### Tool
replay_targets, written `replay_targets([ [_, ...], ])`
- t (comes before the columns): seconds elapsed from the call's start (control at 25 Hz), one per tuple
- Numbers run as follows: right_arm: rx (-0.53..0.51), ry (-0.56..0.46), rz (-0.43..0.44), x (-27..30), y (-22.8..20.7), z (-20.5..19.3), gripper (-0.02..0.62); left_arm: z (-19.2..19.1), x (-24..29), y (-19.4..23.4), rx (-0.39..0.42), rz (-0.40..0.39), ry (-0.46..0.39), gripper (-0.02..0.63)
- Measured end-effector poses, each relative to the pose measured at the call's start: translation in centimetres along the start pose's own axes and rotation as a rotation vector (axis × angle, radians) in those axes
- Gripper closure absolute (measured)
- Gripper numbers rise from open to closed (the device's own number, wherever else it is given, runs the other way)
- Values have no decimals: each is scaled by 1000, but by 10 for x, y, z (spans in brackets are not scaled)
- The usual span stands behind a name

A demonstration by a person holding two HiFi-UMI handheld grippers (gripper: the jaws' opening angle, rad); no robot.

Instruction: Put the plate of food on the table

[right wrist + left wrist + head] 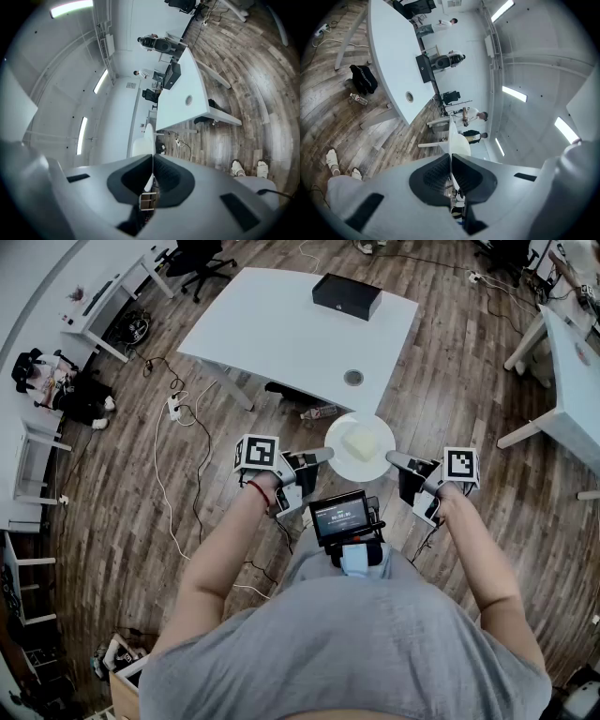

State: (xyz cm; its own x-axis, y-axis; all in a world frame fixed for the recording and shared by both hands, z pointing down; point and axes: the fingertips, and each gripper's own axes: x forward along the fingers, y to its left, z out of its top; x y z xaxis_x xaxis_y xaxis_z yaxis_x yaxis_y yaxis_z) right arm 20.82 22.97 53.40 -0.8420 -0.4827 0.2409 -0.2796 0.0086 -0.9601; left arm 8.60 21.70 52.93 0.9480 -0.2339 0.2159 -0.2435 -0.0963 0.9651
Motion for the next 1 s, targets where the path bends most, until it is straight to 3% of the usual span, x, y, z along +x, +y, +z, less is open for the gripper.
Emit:
replay_targets([
  [1.0,53,10,2,1,-4,-1,558,-2,0,2,-8,1,-9,575],
])
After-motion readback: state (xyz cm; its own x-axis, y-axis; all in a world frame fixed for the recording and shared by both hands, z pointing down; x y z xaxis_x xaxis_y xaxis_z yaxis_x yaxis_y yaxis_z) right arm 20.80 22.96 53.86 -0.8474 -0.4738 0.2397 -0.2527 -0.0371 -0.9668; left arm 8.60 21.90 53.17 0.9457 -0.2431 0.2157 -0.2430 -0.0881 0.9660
